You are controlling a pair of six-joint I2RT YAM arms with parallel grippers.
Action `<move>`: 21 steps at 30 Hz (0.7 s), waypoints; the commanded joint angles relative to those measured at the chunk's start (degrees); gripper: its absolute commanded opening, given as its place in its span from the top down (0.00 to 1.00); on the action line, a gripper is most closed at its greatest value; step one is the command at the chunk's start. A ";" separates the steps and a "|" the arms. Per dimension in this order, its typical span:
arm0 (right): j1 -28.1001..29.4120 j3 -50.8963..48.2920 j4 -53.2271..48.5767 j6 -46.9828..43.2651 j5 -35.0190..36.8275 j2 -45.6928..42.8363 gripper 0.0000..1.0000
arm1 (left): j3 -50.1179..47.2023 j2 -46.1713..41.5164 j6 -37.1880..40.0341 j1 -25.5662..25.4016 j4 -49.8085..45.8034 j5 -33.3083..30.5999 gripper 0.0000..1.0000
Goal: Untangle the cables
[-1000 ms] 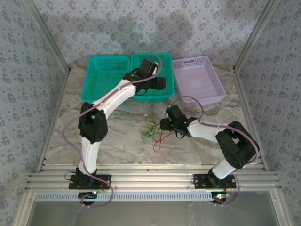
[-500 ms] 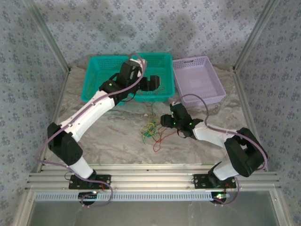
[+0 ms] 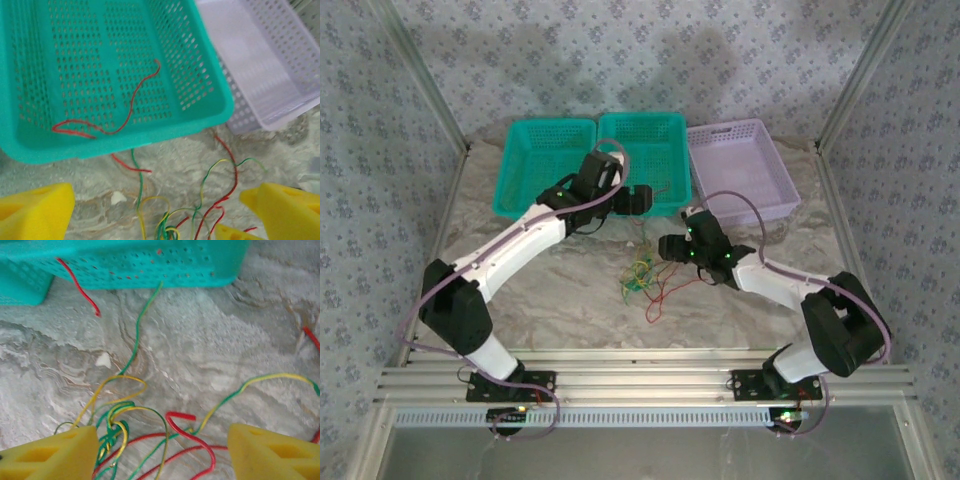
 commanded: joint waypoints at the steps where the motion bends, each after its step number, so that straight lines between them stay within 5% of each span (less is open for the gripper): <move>1: -0.45 1.13 -1.84 -1.25 -0.99 -2.49 0.24 | -0.38 1.71 -5.02 2.91 0.39 -0.42 0.08; 9: 0.09 -1.79 -2.73 -1.72 -0.33 -8.37 0.10 | 15.17 14.74 -7.38 5.42 -11.16 -3.30 0.12; 21: 0.39 -3.84 -6.84 -3.72 1.47 -18.90 0.04 | 26.87 25.16 -8.38 5.20 -21.48 -5.40 0.23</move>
